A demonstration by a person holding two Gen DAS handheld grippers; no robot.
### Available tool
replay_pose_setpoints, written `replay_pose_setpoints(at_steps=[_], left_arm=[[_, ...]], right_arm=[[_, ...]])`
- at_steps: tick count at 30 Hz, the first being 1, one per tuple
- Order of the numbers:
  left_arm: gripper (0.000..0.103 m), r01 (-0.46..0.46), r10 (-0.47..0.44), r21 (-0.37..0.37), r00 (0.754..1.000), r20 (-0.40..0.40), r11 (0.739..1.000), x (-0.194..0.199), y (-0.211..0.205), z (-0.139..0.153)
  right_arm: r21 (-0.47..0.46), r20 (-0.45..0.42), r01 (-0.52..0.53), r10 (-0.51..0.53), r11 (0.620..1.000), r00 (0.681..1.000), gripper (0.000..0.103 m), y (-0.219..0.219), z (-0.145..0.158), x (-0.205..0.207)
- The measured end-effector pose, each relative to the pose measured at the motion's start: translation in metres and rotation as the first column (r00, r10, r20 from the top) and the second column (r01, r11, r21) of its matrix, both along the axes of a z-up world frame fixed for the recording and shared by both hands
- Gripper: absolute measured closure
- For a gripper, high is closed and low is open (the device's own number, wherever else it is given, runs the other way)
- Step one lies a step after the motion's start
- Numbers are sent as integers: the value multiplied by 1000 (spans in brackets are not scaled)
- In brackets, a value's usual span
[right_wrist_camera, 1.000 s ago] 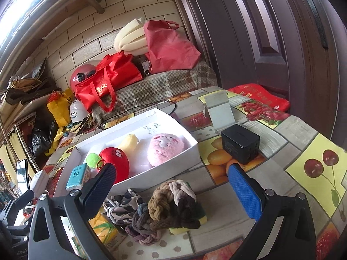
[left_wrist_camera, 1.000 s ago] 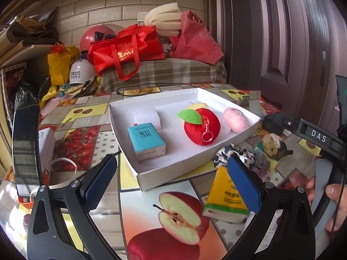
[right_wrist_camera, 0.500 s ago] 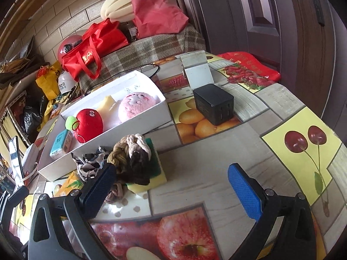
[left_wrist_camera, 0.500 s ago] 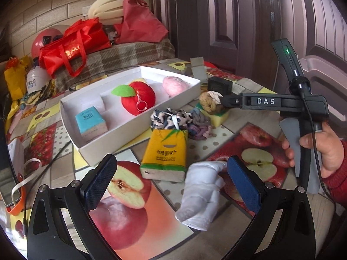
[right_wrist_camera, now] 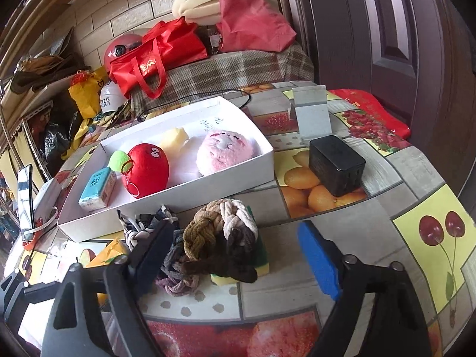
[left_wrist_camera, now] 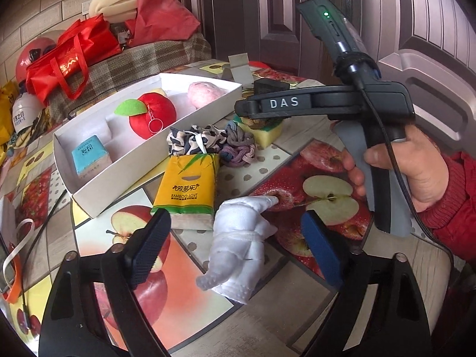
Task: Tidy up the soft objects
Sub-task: 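Grasp the white glove with the left tool while the right tool grasps the rope knot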
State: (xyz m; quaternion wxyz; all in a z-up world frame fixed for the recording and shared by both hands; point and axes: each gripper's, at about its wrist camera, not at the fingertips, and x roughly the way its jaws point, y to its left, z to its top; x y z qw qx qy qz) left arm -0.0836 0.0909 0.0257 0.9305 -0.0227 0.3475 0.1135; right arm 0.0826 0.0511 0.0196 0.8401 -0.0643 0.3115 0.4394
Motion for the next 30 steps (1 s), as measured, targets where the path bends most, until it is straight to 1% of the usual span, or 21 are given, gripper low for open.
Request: replay_pose_setpoints(at_steps=[1,5,6,7,8,9,10,11,12,13,14,16,19,22,25,27,30], left_arm=[[24,-1,1,-10,1000,-7,1000,1,2,-1],[26,-17,14,-54,999,-38,998,4,11,-6],[26,-19,16,-60,999,-47,998,5,11,-7],[26,-20,17,-62,998,-54,998,6,12,-8],[27,-20,16,-61,998,-59,998,7,11,-9],[28,-19,15,-57,998,-64,998,7,10,-10],[33,-15,11,-55,997,-71,998,8,9,-10],[42,-13,9,-51,997,-79,999,9,9,-12],[49,-14,10,-48,996,-87,999,10,8,-13],[64,-6,1,-52,996,-93,999,11,8,-14],[64,-5,0,-49,996,-94,999,12,7,-14],[64,-2,-2,-45,996,-94,999,12,6,-14],[65,-4,1,-37,997,-83,999,10,5,-12],[65,-15,15,-17,999,-37,1000,3,5,-6],[65,-44,43,5,998,55,999,-12,4,6],[65,-85,82,17,988,133,996,-26,6,14],[65,-139,131,15,961,243,990,-48,10,24]], right_arm=[[-11,-10,-4,4,1000,1000,27,4,-2,2],[-56,-40,-28,26,998,999,32,13,-7,4],[-59,-43,-27,25,998,999,35,13,-8,4],[-59,-48,-29,26,998,998,44,13,-8,5],[-57,-55,-31,28,998,998,48,13,-9,5],[-57,-60,-29,25,998,998,48,13,-9,5],[-52,-63,-30,27,998,998,49,12,-8,5],[-47,-64,-32,29,998,998,50,11,-8,5],[-41,-64,-37,34,998,997,52,11,-7,4],[-36,-64,-41,38,999,997,55,11,-7,4],[-29,-60,-42,41,999,997,56,10,-6,3],[-13,-51,-45,45,999,998,62,8,-4,1],[18,-37,-39,40,999,999,62,2,-1,0],[65,-17,-24,25,998,1000,62,-6,4,-2],[118,10,-7,6,993,1000,62,-18,10,-7],[152,37,1,-6,988,999,62,-27,13,-13],[181,83,-3,-13,983,996,62,-41,17,-24]])
